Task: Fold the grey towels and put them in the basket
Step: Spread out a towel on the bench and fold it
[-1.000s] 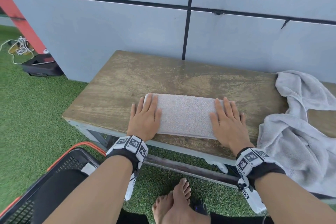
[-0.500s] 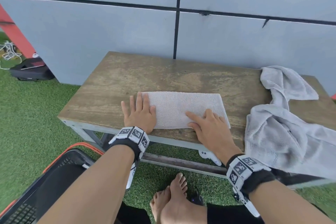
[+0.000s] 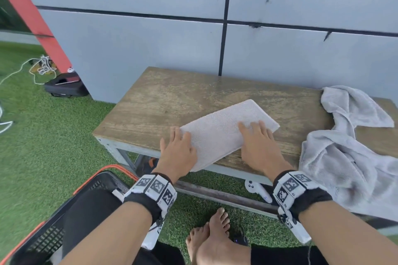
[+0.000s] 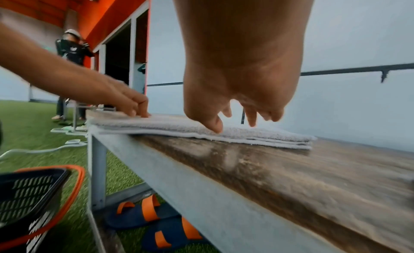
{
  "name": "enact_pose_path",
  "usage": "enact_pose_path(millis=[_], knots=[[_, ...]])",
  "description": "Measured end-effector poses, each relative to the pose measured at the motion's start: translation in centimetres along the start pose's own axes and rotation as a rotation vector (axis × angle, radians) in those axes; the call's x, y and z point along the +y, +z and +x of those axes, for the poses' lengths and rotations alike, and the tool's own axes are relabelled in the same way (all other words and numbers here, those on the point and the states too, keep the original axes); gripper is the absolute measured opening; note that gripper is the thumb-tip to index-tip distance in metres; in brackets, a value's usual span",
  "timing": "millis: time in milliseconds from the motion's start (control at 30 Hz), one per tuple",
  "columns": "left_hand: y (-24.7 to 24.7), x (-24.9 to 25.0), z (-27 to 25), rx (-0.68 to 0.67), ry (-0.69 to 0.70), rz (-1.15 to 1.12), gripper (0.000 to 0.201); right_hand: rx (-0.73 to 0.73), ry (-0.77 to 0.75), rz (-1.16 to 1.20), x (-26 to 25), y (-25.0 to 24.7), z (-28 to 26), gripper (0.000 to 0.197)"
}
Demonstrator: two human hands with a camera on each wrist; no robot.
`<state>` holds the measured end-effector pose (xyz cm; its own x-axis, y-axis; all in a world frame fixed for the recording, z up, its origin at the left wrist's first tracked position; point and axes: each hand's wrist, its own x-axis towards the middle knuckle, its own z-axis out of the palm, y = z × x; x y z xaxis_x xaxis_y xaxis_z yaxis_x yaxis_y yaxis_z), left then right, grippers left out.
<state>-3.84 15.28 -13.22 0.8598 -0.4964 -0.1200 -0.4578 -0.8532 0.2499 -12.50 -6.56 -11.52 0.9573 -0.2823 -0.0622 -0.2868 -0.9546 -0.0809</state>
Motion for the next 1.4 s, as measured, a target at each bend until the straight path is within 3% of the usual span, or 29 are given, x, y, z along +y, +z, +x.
enact_pose_path(millis=[67, 200, 400, 533, 633, 733, 867, 933, 1033, 1100, 1133, 1167, 1200, 1267, 1400], knots=[[-0.8, -0.5, 0.1, 0.006, 0.027, -0.017, 0.026, 0.091, -0.116, 0.034, -0.4, 0.0, -1.1, 0.053], [-2.1, -0.9, 0.3, 0.005, 0.047, -0.019, 0.022, -0.013, -0.138, 0.149, -0.1, 0.8, -2.3, 0.053], [-2.3, -0.8, -0.4, -0.16, 0.162, 0.038, 0.062, -0.128, -0.03, 0.144, 1.6, 1.3, -2.1, 0.069], [-0.8, -0.2, -1.2, -0.11, 0.239, 0.045, 0.076, -0.075, -0.054, 0.118, 1.9, 1.5, -3.3, 0.062], [-0.1, 0.1, -1.0, -0.021, 0.291, -0.136, 0.049, -0.087, -0.198, 0.121, 1.7, 1.6, -4.5, 0.07], [-0.3, 0.8, -0.4, 0.087, 0.423, -0.33, 0.017, -0.059, -0.231, 0.12, 1.3, 1.8, -5.0, 0.087], [-1.8, 2.7, -0.1, 0.239, 0.449, -0.568, 0.011, -0.055, -0.237, 0.132, 1.4, 2.0, -4.6, 0.124], [-2.9, 3.6, -0.2, 0.265, 0.423, -0.679, 0.006, 0.005, -0.27, 0.193, 1.9, 2.1, -4.4, 0.112], [-4.3, 4.1, -0.4, 0.149, 0.38, -0.785, 0.008, 0.189, -0.28, 0.417, 2.2, 1.6, -4.2, 0.047], [-4.7, 4.0, -0.5, 0.072, 0.381, -0.853, 0.005, 0.152, -0.179, 0.705, 2.1, 0.9, -4.4, 0.021], [-4.6, 3.9, -0.6, 0.03, 0.386, -0.864, 0.017, 0.118, -0.12, 0.85, 2.1, 0.6, -4.5, 0.01], [-4.2, 3.6, -0.5, -0.019, 0.39, -0.851, 0.031, 0.112, -0.078, 0.949, 2.1, 0.1, -4.7, 0.016], [-3.8, 3.4, -0.5, -0.061, 0.376, -0.813, 0.04, 0.112, -0.053, 0.992, 2.2, -0.3, -4.9, 0.036], [-2.9, 2.8, -0.3, -0.124, 0.316, -0.726, 0.033, 0.103, -0.057, 1.017, 2.5, -0.4, -5.2, 0.056], [-1.4, 2.2, -0.2, -0.132, 0.198, -0.692, 0.027, 0.023, -0.016, 0.986, 2.8, 0.2, -5.0, 0.064]])
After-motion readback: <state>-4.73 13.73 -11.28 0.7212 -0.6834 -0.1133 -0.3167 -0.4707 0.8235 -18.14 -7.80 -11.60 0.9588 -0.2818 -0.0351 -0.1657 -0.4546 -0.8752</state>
